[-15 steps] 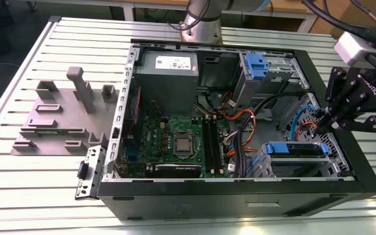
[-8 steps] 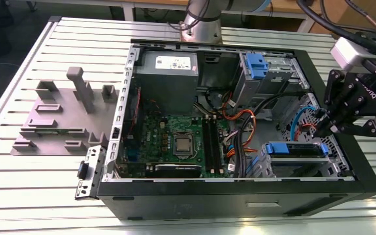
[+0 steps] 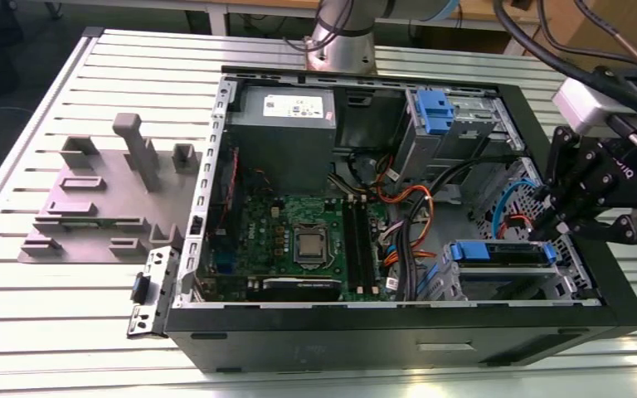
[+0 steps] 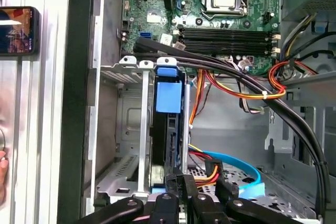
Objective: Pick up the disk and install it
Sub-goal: 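Insert the first disk wire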
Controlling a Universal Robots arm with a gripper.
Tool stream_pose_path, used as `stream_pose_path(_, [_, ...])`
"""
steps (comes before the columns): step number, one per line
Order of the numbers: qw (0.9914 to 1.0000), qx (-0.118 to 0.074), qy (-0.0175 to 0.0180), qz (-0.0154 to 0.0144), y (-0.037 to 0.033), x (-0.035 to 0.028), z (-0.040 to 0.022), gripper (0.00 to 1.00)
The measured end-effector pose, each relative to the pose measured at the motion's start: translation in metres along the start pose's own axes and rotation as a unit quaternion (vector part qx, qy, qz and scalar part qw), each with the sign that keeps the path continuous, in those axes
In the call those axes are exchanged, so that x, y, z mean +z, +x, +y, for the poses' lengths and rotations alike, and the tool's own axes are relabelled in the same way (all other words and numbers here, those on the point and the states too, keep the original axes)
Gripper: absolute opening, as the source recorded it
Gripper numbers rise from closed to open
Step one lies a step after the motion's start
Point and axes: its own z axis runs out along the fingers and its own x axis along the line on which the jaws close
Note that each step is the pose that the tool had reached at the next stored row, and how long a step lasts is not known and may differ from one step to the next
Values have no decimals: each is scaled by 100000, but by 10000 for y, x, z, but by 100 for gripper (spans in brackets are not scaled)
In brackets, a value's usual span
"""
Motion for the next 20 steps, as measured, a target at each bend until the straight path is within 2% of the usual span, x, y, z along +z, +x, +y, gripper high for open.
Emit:
stream_pose_path(2, [99998,4,597,-55,6,7,33,16])
stream_pose_path(6, [99980,24,2012,-59,14,23,113,16])
stream_pose_path(8, [99965,33,2619,-232,16,34,150,16])
stream_pose_path(10, [99953,34,3033,-483,15,45,184,16])
stream_pose_path(13, [99941,38,3312,-852,15,68,214,16])
stream_pose_path(17, [99937,81,3364,-1102,22,111,215,16])
stream_pose_path(20, [99936,256,3366,-1161,23,118,216,16])
